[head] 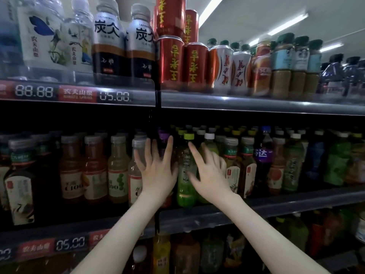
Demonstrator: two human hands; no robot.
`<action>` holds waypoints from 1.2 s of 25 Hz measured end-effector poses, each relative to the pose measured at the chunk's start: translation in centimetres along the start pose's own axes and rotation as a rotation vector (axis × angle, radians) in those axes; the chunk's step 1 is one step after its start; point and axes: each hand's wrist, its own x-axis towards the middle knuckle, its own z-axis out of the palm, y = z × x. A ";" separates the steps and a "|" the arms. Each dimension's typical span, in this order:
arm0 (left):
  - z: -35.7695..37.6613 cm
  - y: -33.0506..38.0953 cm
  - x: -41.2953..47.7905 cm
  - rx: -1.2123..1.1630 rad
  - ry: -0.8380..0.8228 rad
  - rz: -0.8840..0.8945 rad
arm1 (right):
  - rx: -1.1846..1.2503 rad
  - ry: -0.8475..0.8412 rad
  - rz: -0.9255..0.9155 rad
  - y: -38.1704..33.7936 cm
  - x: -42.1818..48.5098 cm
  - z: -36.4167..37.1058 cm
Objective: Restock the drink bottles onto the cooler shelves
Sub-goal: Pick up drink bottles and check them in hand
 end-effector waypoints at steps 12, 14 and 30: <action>-1.6 0.0 -2.3 -0.321 0.124 0.113 | -0.080 0.150 -0.131 2.7 2.2 3.4; -1.8 -0.2 -3.0 -0.319 0.103 0.092 | -0.055 0.119 -0.139 2.8 2.2 3.1; -3.1 1.4 0.9 0.288 -0.219 -0.045 | 0.122 0.241 0.051 7.2 1.1 0.8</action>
